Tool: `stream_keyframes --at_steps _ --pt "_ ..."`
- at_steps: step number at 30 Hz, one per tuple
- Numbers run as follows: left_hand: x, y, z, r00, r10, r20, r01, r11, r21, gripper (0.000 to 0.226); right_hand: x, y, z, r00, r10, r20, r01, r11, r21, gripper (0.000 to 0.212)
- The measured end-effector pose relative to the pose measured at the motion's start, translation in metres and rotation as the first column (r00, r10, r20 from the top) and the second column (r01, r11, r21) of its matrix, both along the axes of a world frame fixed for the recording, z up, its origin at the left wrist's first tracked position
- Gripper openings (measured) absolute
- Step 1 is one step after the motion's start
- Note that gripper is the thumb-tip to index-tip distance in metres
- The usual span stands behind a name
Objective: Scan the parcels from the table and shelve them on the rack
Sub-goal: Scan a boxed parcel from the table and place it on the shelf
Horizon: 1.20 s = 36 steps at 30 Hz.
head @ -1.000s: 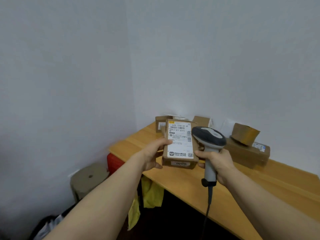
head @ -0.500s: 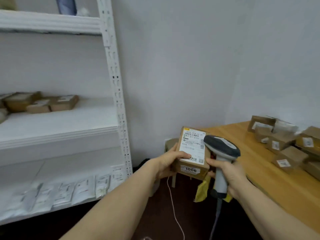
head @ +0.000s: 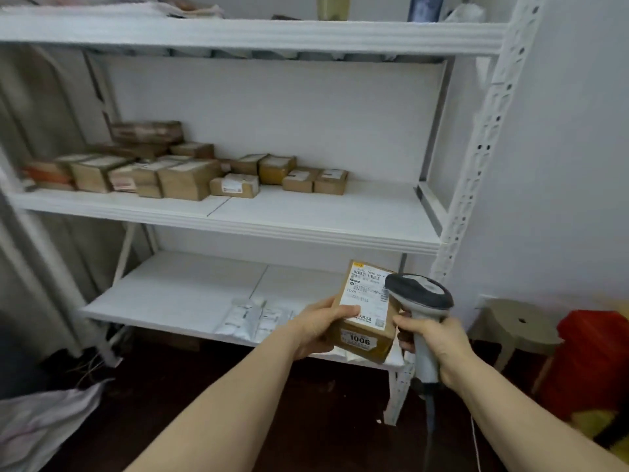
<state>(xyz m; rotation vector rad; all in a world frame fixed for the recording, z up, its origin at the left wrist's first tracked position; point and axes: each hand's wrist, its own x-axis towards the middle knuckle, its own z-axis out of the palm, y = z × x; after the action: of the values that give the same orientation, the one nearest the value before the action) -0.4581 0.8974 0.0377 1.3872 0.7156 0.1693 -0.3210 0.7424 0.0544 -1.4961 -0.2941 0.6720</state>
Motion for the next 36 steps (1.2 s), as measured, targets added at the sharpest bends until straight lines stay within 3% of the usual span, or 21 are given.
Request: stream_keyframes --at_steps 7,14,20,24,30,36 --pt "-0.132 0.154 -0.018 0.983 0.176 -0.048 -0.178 0.983 -0.054 0.03 -0.104 0.167 -0.035 0.988 0.152 -0.021 -0.154 0.985 -0.078 0.022" --pt "-0.176 0.244 -0.02 0.967 0.256 0.013 -0.253 0.961 -0.112 0.032 -0.157 0.26 -0.023 0.98 0.201 0.0 -0.2 0.976 -0.088 0.02" --pt "-0.175 0.299 0.001 0.938 0.324 0.121 -0.309 0.942 -0.128 0.022 -0.16 0.325 0.001 0.983 0.162 0.084 -0.161 0.987 -0.019 0.02" --pt "-0.161 0.339 0.025 0.938 0.333 0.1 -0.332 0.943 -0.031 0.021 -0.147 0.369 0.017 0.986 0.134 0.101 -0.137 0.99 0.024 0.019" --pt "-0.125 0.401 0.054 0.904 0.425 0.048 -0.427 0.903 0.049 0.037 -0.113 0.438 0.036 0.981 0.164 0.104 -0.175 0.979 0.103 0.012" --pt "-0.097 0.454 0.065 0.88 0.474 -0.03 -0.464 0.872 0.155 0.04 -0.085 0.491 0.04 0.975 0.209 0.071 -0.215 0.972 0.099 0.01"
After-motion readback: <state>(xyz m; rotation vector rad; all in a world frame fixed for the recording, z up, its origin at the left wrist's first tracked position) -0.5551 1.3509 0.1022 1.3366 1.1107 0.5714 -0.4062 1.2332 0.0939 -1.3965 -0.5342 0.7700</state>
